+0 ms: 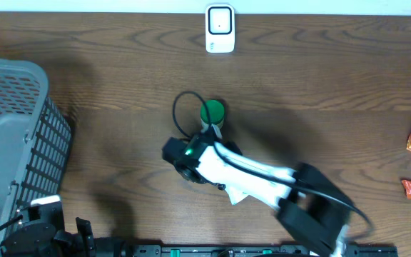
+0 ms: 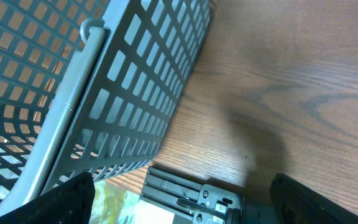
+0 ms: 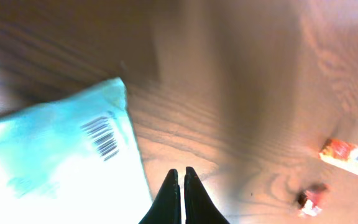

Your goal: Scan the item barcode

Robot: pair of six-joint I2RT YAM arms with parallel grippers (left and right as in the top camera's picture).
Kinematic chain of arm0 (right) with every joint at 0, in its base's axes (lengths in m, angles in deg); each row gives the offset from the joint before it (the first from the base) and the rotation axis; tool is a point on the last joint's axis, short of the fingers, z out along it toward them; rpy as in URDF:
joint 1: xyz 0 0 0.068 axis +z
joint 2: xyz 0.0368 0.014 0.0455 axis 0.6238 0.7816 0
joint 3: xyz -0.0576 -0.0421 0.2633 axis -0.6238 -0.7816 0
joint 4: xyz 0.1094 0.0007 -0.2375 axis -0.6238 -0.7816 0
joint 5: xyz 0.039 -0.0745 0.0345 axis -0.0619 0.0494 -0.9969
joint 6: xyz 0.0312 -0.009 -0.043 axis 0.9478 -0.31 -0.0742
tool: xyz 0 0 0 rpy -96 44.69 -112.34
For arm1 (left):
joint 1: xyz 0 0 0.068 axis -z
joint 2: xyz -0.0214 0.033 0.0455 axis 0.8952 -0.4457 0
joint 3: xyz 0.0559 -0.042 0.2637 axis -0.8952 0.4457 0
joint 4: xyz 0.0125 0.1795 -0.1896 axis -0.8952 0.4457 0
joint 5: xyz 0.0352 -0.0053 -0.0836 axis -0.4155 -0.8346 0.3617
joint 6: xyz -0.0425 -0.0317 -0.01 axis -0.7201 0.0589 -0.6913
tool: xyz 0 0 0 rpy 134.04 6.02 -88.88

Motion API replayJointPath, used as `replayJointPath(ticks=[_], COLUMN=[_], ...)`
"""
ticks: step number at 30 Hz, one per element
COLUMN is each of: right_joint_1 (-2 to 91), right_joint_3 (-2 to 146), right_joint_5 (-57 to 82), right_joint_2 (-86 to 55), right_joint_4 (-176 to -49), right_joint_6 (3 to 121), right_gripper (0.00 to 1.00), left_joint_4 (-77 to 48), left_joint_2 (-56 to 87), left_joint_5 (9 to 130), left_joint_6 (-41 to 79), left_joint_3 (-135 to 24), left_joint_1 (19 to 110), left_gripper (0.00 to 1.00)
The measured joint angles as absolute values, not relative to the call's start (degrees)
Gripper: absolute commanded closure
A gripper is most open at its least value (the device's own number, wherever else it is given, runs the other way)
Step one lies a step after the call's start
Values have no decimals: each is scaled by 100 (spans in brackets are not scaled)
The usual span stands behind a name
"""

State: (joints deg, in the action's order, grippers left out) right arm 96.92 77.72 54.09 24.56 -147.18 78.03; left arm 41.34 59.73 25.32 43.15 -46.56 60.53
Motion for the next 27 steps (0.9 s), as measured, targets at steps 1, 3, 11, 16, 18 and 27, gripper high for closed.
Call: replayJointPath(ticks=[1, 3, 11, 16, 18, 27], right_joint_1=[9727, 9808, 9880, 9895, 9895, 9427], right_joint_3=[7862, 7964, 7217, 6524, 6367, 6087], right_joint_5=[5263, 4828, 2686, 2190, 2117, 2609], right_joint_2=[2211, 1765, 1656, 1765, 1765, 1765], right_joint_4=[-14631, -14423, -13658, -13667, -13663, -13403], right_joint_6=[7757, 7659, 7615, 7844, 7965, 8452], right_gripper=[99, 99, 99, 99, 99, 99], left_joint_4=[4134, 4134, 4134, 4134, 4134, 4134], left_joint_2=[5973, 5973, 5973, 5973, 5973, 5973], left_joint_5=[2532, 2532, 2529, 2532, 2532, 2532], left_joint_6=[4315, 4315, 4315, 4315, 4315, 4315], left_joint_3=[-4656, -4656, -4656, -4656, -4656, -4656], left_joint_1=[6053, 6053, 6053, 6053, 6053, 6053], left_gripper=[10, 10, 10, 10, 10, 10])
